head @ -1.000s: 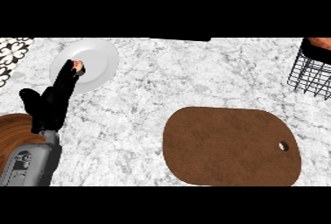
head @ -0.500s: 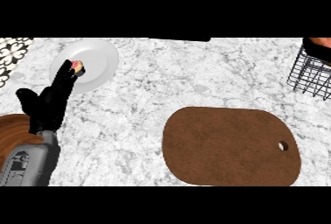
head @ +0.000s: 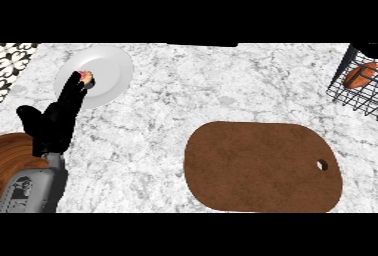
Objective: Pick the sweet potato from the cutting board and place it in the basket
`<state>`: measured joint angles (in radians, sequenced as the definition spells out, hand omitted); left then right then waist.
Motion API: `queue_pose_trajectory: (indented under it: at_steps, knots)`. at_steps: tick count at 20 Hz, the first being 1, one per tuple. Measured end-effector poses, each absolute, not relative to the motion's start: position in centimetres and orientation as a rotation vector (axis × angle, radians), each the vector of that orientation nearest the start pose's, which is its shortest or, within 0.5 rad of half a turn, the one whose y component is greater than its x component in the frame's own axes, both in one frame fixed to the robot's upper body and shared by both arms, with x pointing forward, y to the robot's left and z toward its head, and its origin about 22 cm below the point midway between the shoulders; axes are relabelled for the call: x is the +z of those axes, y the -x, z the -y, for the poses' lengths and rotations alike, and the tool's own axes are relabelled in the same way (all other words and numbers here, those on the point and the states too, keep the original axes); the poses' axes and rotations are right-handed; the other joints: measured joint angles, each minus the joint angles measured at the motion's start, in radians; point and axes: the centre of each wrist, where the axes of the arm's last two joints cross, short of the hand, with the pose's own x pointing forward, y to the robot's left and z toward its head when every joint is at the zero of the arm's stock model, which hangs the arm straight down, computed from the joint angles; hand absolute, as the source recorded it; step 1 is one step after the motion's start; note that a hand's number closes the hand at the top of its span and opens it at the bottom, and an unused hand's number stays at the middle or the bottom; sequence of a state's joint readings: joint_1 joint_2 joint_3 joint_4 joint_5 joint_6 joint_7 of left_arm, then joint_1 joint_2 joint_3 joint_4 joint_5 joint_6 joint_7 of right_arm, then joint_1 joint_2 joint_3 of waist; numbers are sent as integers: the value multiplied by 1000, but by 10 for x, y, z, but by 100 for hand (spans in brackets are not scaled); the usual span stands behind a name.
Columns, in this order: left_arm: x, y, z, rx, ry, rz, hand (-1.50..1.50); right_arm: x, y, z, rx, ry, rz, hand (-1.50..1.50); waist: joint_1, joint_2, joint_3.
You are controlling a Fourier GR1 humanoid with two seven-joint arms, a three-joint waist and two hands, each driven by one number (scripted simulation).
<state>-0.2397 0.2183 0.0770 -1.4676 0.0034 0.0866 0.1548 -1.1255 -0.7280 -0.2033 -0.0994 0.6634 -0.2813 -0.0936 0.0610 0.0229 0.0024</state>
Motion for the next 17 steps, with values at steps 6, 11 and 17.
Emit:
queue_pose_trajectory:
  at_steps: [6,11,17]
  knots:
    - [54,-299,-276,-58,-247,1543,0,177,-402,458,148,1100,1280,-150,-15,-3,0]
    - [52,-296,-280,-44,-257,1537,0,179,-374,497,-9,1019,1305,-150,-26,-5,1]
    - [53,-296,-288,-39,-267,1533,0,162,-330,539,-45,950,1338,-150,-34,-8,1]
